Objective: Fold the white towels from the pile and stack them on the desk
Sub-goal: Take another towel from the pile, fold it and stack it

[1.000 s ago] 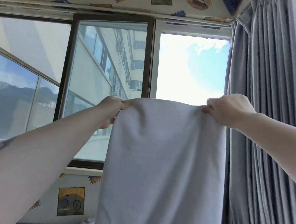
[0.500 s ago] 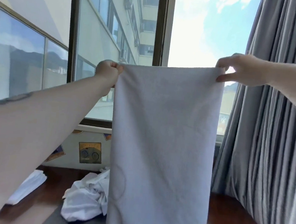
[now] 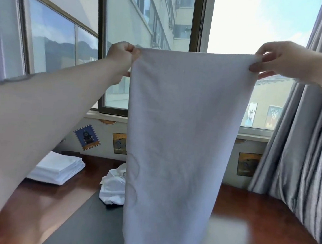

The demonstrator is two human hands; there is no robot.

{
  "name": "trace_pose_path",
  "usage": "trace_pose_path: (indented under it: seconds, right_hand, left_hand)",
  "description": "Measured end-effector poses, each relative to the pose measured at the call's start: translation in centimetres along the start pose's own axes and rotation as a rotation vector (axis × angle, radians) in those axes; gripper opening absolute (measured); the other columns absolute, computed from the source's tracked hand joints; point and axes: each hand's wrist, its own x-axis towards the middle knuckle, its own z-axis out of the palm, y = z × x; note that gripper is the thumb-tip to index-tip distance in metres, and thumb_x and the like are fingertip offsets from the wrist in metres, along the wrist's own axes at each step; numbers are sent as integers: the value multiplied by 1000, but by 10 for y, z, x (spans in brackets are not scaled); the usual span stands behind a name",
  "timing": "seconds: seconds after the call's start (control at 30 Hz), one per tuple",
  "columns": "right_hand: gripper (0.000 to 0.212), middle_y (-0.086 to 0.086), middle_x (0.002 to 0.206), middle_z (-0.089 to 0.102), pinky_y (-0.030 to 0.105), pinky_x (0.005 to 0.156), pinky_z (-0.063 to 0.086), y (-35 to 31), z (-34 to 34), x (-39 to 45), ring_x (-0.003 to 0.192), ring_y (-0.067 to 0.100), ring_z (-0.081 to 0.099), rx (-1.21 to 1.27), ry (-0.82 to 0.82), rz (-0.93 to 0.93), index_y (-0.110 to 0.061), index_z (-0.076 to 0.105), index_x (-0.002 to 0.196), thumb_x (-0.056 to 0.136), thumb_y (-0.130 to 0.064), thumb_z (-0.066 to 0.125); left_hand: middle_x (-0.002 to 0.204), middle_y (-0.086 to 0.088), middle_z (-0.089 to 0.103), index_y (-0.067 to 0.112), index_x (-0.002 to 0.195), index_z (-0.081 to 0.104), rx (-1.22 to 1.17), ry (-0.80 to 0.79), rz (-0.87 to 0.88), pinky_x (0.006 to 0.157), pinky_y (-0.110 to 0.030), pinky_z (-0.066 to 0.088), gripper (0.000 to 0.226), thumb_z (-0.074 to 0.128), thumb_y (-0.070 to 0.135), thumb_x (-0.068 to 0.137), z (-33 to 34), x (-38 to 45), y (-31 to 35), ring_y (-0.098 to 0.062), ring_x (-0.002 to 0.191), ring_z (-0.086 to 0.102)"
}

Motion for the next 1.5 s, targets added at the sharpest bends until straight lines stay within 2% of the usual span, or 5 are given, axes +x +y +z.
trace_pose_path:
  seconds: [0.3, 0.8, 1.2, 1.33, 1.5]
  right_hand:
    - [31, 14, 100, 65, 29, 74, 60, 25, 35, 11, 80, 23, 65, 561, 446, 127, -15, 63, 99, 77, -1, 80]
    - [21, -1, 100, 67, 21, 56, 44, -13, 7, 111, 74, 10, 58, 381, 570, -133, -28, 53, 103, 88, -14, 58]
    - [22, 7, 101, 65, 25, 59, 41, 36, 448, 55, 79, 18, 56, 83, -243, 34, -17, 57, 111, 90, -10, 55]
    - [21, 8, 111, 64, 23, 52, 43, 48, 576, 8, 79, 15, 57, 43, -431, 215, -18, 56, 112, 93, -8, 55]
    - [20, 4, 107, 70, 43, 87, 53, -12, 680, 20, 102, 26, 63, -37, -501, 98, -21, 67, 100, 90, -8, 57]
  left_hand:
    - [82, 4, 64, 20, 90, 62, -156, 29, -86, 55, -19, 50, 10, 56, 22, 99, 13, -26, 1, -5, 65, 59]
    - [73, 2, 68, 11, 94, 66, -740, 107, -110, 48, -18, 49, 9, 59, 16, 95, 48, -78, 43, -7, 54, 65]
    - [100, -1, 67, 14, 105, 63, -564, 732, -840, 61, -29, 47, 10, 56, 15, 98, -36, -271, -294, -20, 90, 61]
    - [98, -7, 65, 9, 104, 62, -429, 762, -1070, 69, -36, 49, 11, 54, 15, 100, -106, -301, -396, -21, 81, 60]
    - [102, -8, 67, 12, 101, 65, -232, 673, -1087, 68, -34, 54, 8, 57, 14, 98, -209, -294, -468, -20, 87, 63]
